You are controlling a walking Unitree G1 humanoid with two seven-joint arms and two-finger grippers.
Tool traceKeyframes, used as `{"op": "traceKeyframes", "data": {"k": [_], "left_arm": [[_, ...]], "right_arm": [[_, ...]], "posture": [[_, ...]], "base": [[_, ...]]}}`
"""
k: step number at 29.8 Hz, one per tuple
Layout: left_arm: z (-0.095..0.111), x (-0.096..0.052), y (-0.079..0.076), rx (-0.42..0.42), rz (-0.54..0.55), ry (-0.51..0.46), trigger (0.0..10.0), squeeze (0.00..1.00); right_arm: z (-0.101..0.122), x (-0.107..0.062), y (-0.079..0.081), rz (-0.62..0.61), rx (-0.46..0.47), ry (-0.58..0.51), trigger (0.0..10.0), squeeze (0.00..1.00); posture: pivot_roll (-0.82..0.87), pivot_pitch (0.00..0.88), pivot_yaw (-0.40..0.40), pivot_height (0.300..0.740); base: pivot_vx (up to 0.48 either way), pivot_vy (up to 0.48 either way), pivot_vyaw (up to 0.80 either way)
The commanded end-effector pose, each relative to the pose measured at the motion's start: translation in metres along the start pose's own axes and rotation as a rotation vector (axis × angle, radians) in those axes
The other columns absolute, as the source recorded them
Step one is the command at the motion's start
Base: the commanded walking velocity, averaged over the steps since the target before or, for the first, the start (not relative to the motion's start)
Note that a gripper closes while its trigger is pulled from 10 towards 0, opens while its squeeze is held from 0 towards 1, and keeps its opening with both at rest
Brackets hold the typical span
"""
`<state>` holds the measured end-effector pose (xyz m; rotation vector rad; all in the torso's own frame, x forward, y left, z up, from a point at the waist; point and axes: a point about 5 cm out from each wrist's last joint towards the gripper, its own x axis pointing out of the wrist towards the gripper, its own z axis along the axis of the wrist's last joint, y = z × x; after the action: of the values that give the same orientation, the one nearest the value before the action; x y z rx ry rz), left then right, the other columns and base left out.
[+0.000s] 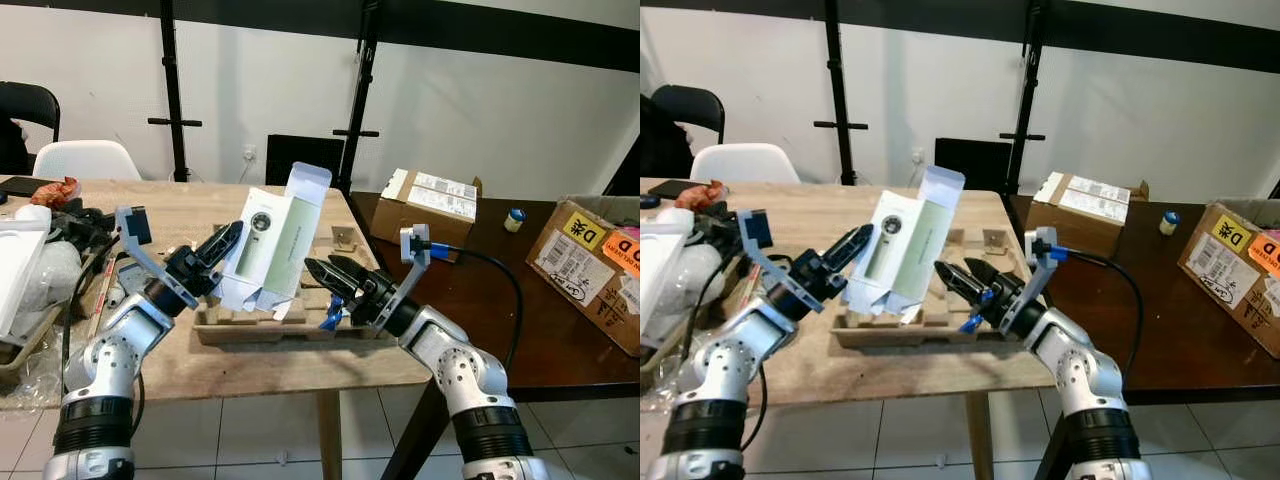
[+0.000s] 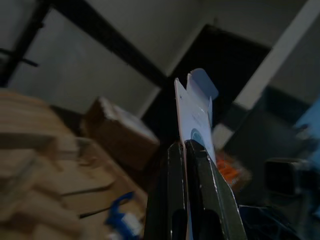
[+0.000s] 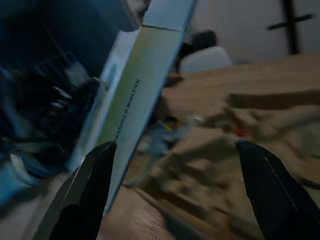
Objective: Picking trash to rubbish bin
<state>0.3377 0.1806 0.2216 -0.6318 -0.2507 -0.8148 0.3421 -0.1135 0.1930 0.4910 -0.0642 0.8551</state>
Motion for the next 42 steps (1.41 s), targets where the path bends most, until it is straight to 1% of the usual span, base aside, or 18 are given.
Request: {"op": "traceKeyframes", "data": {"k": [1, 5, 8, 11, 12, 13, 14, 16, 18, 21, 25, 27, 30, 31, 33, 39, 41, 42], "left_arm": [[-0.006, -0.001, 0.002, 0.007, 0.024, 0.022, 0.0, 0.00], [-0.007, -0.001, -0.003, -0.003, 0.017, 0.011, 0.0, 0.00], [0.001, -0.003, -0.010, -0.107, -0.043, -0.094, 0.0, 0.00], [0.005, -0.008, -0.016, -0.164, -0.106, -0.126, 0.0, 0.00], [0.005, -0.008, -0.016, -0.164, -0.106, -0.126, 0.0, 0.00], [0.004, -0.011, -0.026, -0.189, -0.197, -0.107, 0.0, 0.00], [0.003, -0.012, -0.032, -0.195, -0.241, -0.081, 0.0, 0.00], [0.000, -0.013, -0.036, -0.198, -0.272, -0.055, 0.0, 0.00], [-0.005, -0.015, -0.042, -0.201, -0.305, -0.006, 0.0, 0.00], [-0.019, -0.019, -0.050, -0.188, -0.333, 0.125, 0.0, 0.00], [-0.046, -0.028, -0.060, -0.154, -0.369, 0.395, 0.0, 0.00], [-0.055, -0.031, -0.062, -0.140, -0.369, 0.475, 0.0, 0.00], [-0.079, -0.044, -0.058, -0.084, -0.343, 0.704, 0.0, 0.00], [-0.079, -0.044, -0.058, -0.084, -0.343, 0.704, 0.0, 0.00], [-0.095, -0.055, -0.053, -0.066, -0.309, 0.831, 0.0, 0.00], [-0.103, -0.065, -0.051, -0.051, -0.289, 0.910, 0.0, 0.00], [-0.109, -0.073, -0.043, 0.024, -0.245, 1.007, 0.0, 0.00], [-0.109, -0.073, -0.043, 0.024, -0.245, 1.007, 0.0, 0.00]], "right_arm": [[-0.005, -0.005, -0.006, -0.049, -0.046, 0.028, 10.0, 0.00], [-0.002, -0.008, -0.010, -0.074, -0.025, 0.010, 10.0, 0.00], [0.002, -0.014, -0.010, -0.045, -0.009, -0.003, 10.0, 0.00], [0.005, -0.024, -0.001, 0.093, 0.050, -0.017, 10.0, 0.00], [0.005, -0.024, -0.001, 0.093, 0.050, -0.017, 10.0, 0.00], [0.007, -0.039, 0.012, 0.256, 0.098, -0.004, 10.0, 0.00], [0.005, -0.046, 0.015, 0.302, 0.112, 0.020, 10.0, 0.00], [0.002, -0.052, 0.016, 0.323, 0.115, 0.053, 10.0, 0.00], [-0.008, -0.064, 0.009, 0.298, 0.084, 0.145, 10.0, 0.00], [-0.020, -0.087, -0.008, 0.247, 0.020, 0.286, 10.0, 0.00], [-0.032, -0.120, -0.026, 0.209, -0.137, 0.551, 10.0, 0.00], [-0.034, -0.128, -0.029, 0.203, -0.161, 0.617, 10.0, 0.00], [-0.045, -0.145, -0.038, 0.178, -0.247, 0.797, 10.0, 0.00], [-0.045, -0.145, -0.038, 0.178, -0.247, 0.797, 10.0, 0.00], [-0.058, -0.161, -0.046, 0.162, -0.313, 0.951, 10.0, 0.00], [-0.071, -0.171, -0.049, 0.167, -0.342, 1.038, 10.0, 0.00], [-0.079, -0.176, -0.054, 0.147, -0.408, 1.109, 10.0, 0.00], [-0.079, -0.176, -0.054, 0.147, -0.408, 1.109, 10.0, 0.00]], "posture": [[0.06, 0.001, -0.056, 0.740], [0.06, 0.000, -0.060, 0.740], [0.06, 0.000, -0.064, 0.740], [0.06, 0.000, -0.067, 0.740], [0.06, 0.000, -0.067, 0.740], [0.07, 0.000, -0.070, 0.740], [0.07, 0.000, -0.070, 0.740], [0.06, 0.000, -0.071, 0.740], [0.06, 0.000, -0.069, 0.740], [0.06, 0.000, -0.068, 0.740], [0.06, 0.001, -0.065, 0.740], [0.06, 0.001, -0.065, 0.740], [0.06, 0.002, -0.066, 0.740], [0.06, 0.002, -0.066, 0.740], [0.05, 0.003, -0.065, 0.740], [0.06, 0.004, -0.070, 0.740], [0.06, 0.004, -0.070, 0.740], [0.06, 0.004, -0.070, 0.740]], "base": [[0.000, 0.000, 0.00], [0.000, 0.000, 0.00], [0.000, 0.000, 0.00], [0.000, 0.000, 0.00], [0.000, 0.000, 0.00], [0.000, 0.000, 0.00], [0.000, 0.000, 0.00], [0.000, 0.000, 0.00], [0.000, 0.000, 0.00], [0.000, 0.000, 0.00], [0.000, 0.000, 0.00], [0.000, 0.000, 0.00], [0.000, 0.000, 0.00], [0.000, 0.000, 0.00], [0.000, 0.000, 0.00], [0.000, 0.000, 0.00], [0.000, 0.000, 0.00], [0.000, 0.000, 0.00]]}}
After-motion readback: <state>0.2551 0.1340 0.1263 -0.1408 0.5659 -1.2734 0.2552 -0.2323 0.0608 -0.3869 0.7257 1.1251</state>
